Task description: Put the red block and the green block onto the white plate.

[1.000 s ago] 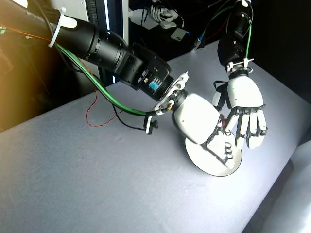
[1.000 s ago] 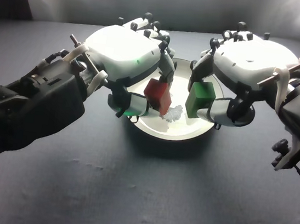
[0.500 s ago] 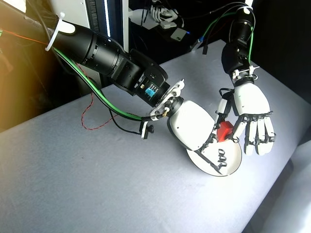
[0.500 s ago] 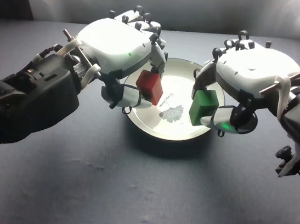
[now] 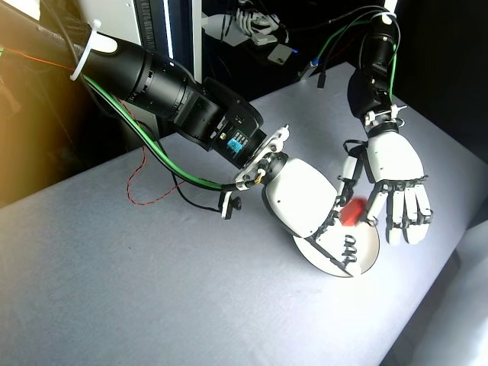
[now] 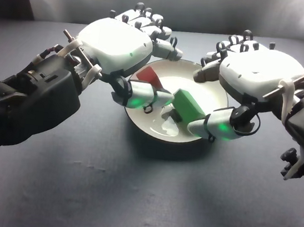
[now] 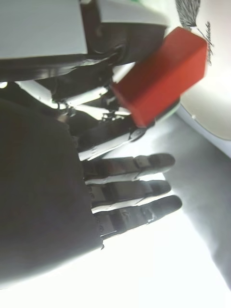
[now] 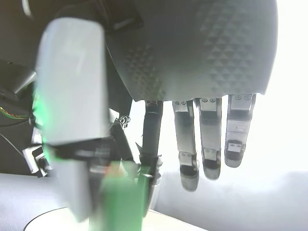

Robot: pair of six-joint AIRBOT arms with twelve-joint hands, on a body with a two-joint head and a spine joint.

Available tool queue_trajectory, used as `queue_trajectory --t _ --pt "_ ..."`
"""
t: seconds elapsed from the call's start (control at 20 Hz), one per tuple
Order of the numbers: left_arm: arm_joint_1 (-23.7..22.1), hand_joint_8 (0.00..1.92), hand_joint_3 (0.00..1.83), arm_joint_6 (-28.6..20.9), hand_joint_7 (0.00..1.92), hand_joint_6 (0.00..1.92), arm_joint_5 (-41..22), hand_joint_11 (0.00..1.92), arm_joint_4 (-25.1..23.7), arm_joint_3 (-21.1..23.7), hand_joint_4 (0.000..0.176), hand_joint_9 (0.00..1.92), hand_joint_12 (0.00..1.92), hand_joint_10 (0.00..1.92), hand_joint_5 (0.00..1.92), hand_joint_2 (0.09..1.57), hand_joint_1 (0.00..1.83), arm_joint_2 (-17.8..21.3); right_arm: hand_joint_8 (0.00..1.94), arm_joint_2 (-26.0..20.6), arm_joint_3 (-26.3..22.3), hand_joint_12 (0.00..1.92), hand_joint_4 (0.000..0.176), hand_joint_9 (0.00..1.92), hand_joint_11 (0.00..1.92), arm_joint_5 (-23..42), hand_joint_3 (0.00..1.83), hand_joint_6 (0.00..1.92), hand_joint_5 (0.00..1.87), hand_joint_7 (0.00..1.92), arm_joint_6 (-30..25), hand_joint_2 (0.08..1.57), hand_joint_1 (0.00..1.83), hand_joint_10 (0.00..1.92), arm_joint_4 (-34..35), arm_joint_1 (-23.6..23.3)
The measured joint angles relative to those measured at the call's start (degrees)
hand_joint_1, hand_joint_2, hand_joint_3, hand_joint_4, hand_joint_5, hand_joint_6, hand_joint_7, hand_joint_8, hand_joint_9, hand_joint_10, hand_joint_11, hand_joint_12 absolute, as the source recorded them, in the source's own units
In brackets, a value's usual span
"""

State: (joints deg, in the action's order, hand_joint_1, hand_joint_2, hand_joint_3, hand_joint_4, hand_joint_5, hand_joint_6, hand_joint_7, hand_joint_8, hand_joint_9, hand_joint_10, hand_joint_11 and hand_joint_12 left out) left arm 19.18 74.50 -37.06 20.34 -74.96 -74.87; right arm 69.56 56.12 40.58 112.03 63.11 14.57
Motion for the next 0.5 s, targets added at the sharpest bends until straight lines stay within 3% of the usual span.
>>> queue_trajectory --t 0.1,0.15,0.3,0.5 --pt "0.28 0.00 0.00 0.00 0.12 0.00 -0.20 0.00 0.13 0.57 0.000 0.05 0.11 0.00 0.11 1.11 0.33 0.07 0.00 -0.02 0.00 0.00 0.001 0.02 0.01 0.07 0.01 0.00 0.22 0.14 0.02 0.94 0.65 0.00 0.11 0.00" --pt "0.39 0.00 0.00 0.04 0.10 0.00 -0.17 0.00 0.15 1.36 0.000 0.04 0.02 0.00 0.10 1.13 0.27 0.37 0.00 -0.02 0.00 0.01 0.000 0.02 0.03 0.31 0.01 0.00 0.15 0.10 0.02 0.95 0.66 0.00 0.04 0.00" --pt "1.22 0.00 0.01 -0.02 0.09 0.00 0.44 0.00 -0.94 5.29 0.000 0.03 0.00 0.00 0.09 1.14 0.24 3.17 0.00 -0.07 -0.02 0.03 0.000 0.01 0.05 0.31 0.01 0.00 0.02 0.03 0.02 0.97 0.59 0.00 -0.11 -0.04" --pt "2.80 0.01 0.01 -1.90 0.09 0.01 5.07 0.03 -4.52 12.02 0.000 0.05 0.01 0.01 0.08 1.16 0.24 10.25 0.01 -2.69 -0.37 0.04 0.000 0.02 0.06 -2.27 0.00 0.01 0.05 0.05 -0.02 0.97 0.62 0.01 -0.09 -1.70"
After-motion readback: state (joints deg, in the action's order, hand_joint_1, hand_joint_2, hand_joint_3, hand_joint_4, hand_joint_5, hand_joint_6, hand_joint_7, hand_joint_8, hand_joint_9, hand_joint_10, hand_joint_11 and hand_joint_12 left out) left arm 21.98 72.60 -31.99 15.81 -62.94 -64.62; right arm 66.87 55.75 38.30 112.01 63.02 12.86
